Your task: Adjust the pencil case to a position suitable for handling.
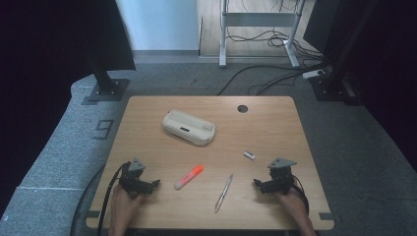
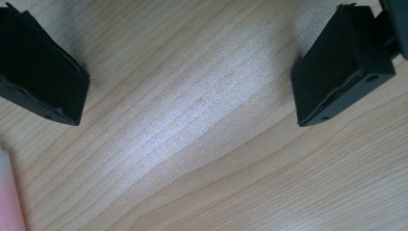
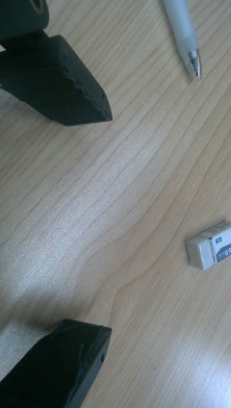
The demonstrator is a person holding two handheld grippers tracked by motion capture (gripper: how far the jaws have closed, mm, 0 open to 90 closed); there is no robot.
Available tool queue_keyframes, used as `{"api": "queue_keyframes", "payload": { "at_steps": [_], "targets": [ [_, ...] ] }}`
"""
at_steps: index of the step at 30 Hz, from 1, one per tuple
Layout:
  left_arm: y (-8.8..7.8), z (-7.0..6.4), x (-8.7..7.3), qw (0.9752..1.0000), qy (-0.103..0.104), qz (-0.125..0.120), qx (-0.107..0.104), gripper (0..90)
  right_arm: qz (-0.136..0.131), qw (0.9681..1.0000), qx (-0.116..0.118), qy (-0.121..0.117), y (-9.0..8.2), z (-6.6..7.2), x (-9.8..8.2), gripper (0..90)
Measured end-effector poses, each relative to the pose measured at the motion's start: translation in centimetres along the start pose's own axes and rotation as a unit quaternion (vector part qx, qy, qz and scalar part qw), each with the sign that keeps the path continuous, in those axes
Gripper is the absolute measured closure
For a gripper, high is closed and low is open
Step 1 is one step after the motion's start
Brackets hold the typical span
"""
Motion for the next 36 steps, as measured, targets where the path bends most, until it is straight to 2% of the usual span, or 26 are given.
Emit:
{"api": "queue_keyframes", "payload": {
  "at_steps": [8,10,11,23,30,31,36],
  "targets": [
    [0.3,0.0,0.3,1.0000,-0.006,-0.001,0.006,0.0,0.000,1.0000,0.000,0.000,0.0,0.0,0.0,1.8],
    [0.3,0.0,0.3,0.9999,-0.009,0.000,0.009,0.0,0.000,1.0000,0.000,0.000,0.0,0.0,0.0,1.9],
    [0.4,-0.1,0.4,0.9997,-0.018,-0.001,0.018,0.0,0.000,1.0000,0.000,0.000,0.0,0.0,0.0,2.0],
    [0.8,-0.2,0.8,0.9990,-0.031,-0.002,0.031,0.0,0.000,1.0000,0.000,0.000,0.0,0.0,0.0,2.1],
    [0.8,-0.1,1.3,0.9997,-0.019,0.001,0.016,0.6,0.000,1.0000,0.000,0.000,0.0,0.0,0.0,2.1],
    [0.6,0.0,1.9,0.9997,-0.022,-0.002,0.006,0.3,0.000,1.0000,0.000,0.000,0.0,0.0,0.0,2.1],
    [0.6,0.3,3.1,0.9998,-0.018,-0.006,-0.002,0.0,-0.001,1.0000,0.000,0.000,0.0,0.0,0.0,2.1]
  ]
}}
Point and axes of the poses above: each handheld gripper's, and its own axes: y roughly forward along the jaws, x roughly out of its top, z roughly to its left, the point moved 6 cm from there along y, roughly forward along the jaws, and after that the axes turned 4 degrees about -z, right-handed, at the moved point
